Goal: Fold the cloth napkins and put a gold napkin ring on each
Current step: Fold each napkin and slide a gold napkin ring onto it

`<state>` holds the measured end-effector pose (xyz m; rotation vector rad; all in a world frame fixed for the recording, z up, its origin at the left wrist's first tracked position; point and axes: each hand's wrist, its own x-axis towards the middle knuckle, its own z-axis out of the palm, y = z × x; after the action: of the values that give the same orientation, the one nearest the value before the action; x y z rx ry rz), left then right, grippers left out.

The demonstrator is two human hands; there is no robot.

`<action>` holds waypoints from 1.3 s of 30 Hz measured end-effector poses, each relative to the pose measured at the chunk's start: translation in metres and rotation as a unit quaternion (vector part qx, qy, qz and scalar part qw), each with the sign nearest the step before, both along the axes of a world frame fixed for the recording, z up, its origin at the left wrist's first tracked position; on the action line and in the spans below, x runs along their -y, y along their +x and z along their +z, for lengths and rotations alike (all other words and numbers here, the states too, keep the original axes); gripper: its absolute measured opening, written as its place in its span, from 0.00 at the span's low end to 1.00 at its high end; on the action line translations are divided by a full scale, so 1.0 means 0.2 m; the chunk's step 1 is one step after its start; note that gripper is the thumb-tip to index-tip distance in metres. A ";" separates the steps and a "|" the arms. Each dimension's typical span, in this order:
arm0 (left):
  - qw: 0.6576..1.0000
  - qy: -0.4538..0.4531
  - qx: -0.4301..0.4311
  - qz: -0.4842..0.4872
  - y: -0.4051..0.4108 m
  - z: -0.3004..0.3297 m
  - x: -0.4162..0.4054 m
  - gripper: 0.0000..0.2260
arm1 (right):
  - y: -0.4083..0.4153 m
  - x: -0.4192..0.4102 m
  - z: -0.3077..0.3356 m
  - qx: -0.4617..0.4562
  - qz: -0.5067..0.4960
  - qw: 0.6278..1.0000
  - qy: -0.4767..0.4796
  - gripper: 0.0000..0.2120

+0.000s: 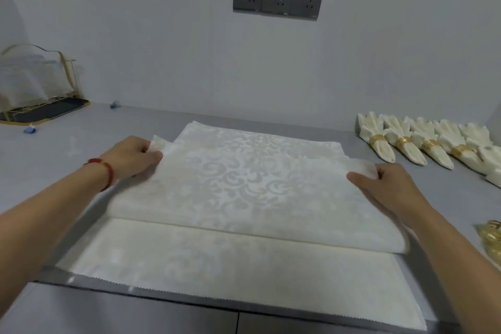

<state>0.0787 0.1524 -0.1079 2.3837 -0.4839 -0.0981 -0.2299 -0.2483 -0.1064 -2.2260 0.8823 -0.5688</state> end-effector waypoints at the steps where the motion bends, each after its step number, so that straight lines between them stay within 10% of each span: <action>1: 1.000 0.021 0.012 0.015 0.06 0.00 0.07 0.16 | 0.08 0.05 -0.01 -0.008 -0.007 1.000 -0.016 0.20; 10: 0.995 0.090 0.044 0.020 0.38 -0.10 0.29 0.20 | 0.45 0.38 -0.19 -0.050 0.013 0.990 -0.132 0.25; 39: 0.990 0.034 0.127 0.041 0.49 -0.23 0.29 0.17 | 0.41 0.47 -0.19 0.011 -0.085 0.996 0.019 0.07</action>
<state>0.1775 0.0943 -0.1538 2.4925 -0.5077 0.2331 -0.1473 -0.3428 -0.1454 -2.1208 1.0693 -0.6476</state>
